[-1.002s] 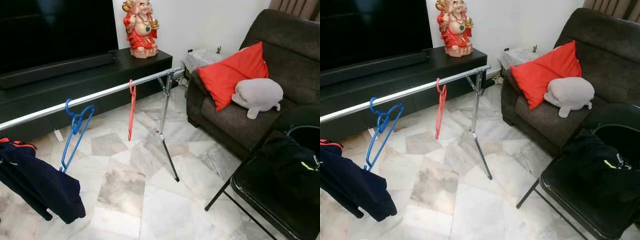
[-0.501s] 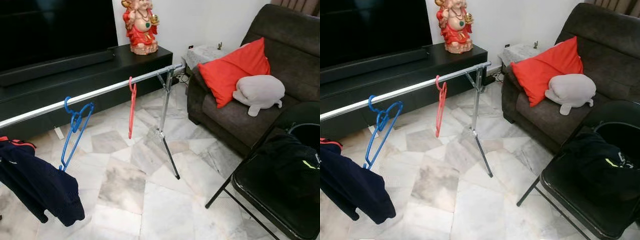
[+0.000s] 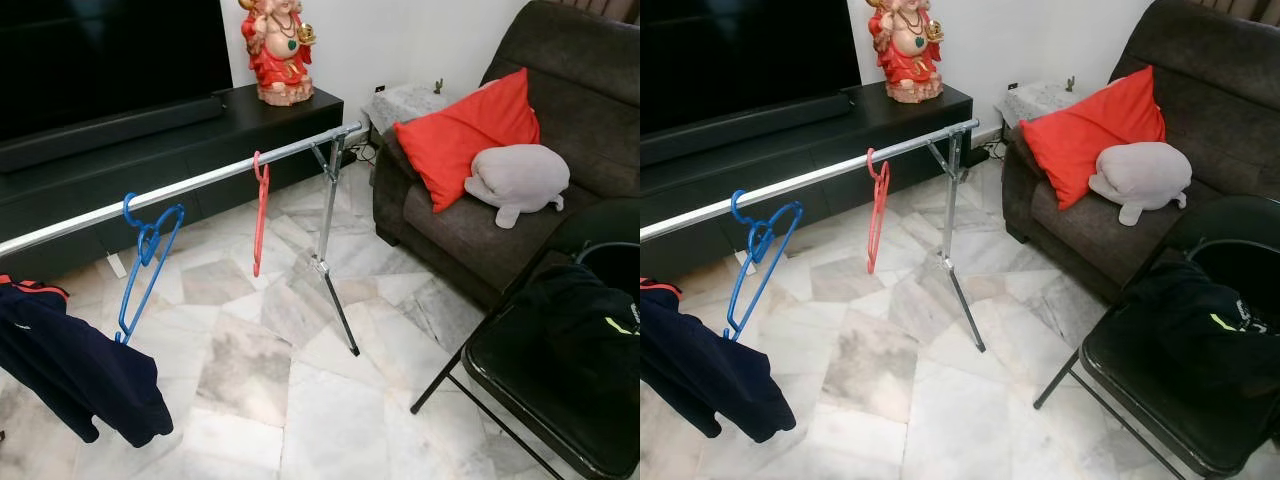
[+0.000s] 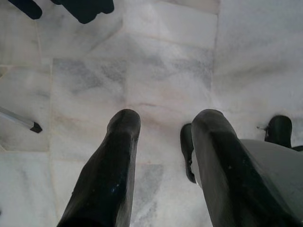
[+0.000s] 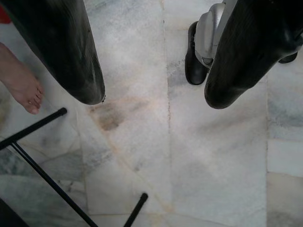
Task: Hang hanger
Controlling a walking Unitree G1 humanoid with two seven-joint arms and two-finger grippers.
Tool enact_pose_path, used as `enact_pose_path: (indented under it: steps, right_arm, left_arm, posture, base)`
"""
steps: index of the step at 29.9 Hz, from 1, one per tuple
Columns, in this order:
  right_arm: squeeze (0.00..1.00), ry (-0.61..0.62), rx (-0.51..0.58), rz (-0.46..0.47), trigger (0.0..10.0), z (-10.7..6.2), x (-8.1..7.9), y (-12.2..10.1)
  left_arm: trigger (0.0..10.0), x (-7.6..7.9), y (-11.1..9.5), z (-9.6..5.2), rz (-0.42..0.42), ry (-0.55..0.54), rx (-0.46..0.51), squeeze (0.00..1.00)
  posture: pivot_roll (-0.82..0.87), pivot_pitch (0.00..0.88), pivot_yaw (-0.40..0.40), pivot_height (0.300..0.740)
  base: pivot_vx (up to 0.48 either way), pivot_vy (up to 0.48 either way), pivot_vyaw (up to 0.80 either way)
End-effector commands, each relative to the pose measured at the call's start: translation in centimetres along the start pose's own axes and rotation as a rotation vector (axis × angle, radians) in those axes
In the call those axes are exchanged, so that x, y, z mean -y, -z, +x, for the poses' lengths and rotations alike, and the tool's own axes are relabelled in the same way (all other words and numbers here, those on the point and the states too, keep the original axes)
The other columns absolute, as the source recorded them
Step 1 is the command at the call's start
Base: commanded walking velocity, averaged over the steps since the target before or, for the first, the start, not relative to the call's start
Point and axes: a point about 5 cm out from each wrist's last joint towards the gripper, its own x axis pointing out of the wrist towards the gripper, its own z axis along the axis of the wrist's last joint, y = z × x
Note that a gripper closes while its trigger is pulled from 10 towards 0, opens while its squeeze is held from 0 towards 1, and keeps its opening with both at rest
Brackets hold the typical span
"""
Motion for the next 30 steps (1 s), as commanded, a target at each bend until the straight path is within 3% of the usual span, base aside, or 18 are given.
enact_pose_path:
  steps: [1, 13, 30]
  right_arm:
    - [0.00, 0.006, -0.001, 0.018, 10.0, -0.02, -0.01, 0.08]
    - [0.00, 0.004, -0.006, 0.029, 10.0, 0.15, -0.40, -0.24]
    - [0.00, 0.001, -0.027, 0.036, 10.0, 0.15, -0.54, -0.02]
  left_arm:
    - [10.0, -0.23, 0.44, -0.11, -0.002, -0.005, -0.029, 0.00]
    - [10.0, -0.32, 0.26, -0.01, -0.009, -0.014, -0.031, 0.00]
    - [10.0, -0.27, 0.33, -0.03, -0.005, -0.008, -0.034, 0.00]
  posture:
    - [0.03, 0.057, 0.003, 0.740]
    - [0.03, 0.052, 0.003, 0.740]
    - [0.04, 0.050, 0.002, 0.740]
  base:
    - [0.262, 0.000, 0.00]
    - [0.207, 0.000, -0.04]
    - [0.000, 0.000, -0.77]
